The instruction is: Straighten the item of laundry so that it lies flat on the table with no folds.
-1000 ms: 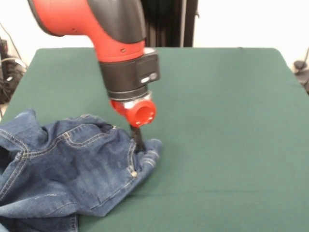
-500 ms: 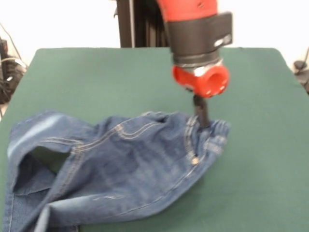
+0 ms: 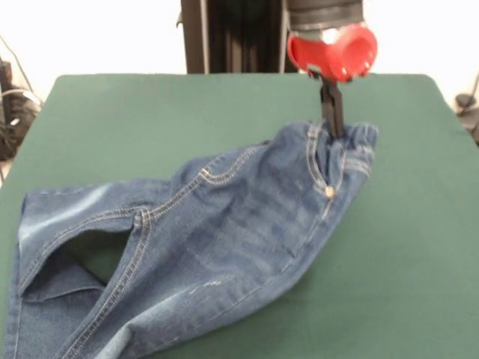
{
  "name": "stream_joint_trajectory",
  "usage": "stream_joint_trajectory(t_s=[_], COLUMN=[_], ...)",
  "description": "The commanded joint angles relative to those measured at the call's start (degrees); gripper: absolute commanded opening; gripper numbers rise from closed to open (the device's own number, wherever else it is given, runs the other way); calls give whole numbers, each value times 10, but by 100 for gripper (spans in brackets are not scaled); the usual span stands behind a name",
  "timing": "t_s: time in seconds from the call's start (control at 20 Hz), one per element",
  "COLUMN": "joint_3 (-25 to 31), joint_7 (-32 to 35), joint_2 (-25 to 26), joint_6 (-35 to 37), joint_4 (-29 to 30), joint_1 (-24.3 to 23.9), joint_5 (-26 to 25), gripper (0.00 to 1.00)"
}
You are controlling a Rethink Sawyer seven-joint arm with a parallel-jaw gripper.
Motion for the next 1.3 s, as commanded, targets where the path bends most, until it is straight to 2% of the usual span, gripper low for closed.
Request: stream_joint_trajectory(t_s=[0.05, 0.25, 0.4, 0.7, 0.85, 1.0, 1.05, 1.15, 1.3], joint_3=[85, 144, 169, 171, 115, -10, -34, -39, -17], joint_7=[78, 68, 84, 134, 147, 158, 161, 168, 182], joint_2=[-102, -130, -134, -104, -119, -128, -125, -119, -104], joint_6=[26, 4, -29, -107, -106, -69, -63, -73, -110], joint_4=[179, 236, 271, 303, 306, 276, 269, 270, 283], joint_1=[-62, -115, -132, -111, -51, 77, 107, 132, 145], joint_5=[55, 68, 57, 26, 36, 74, 84, 98, 114], gripper=[0, 0, 0, 0, 0, 0, 0, 0, 0])
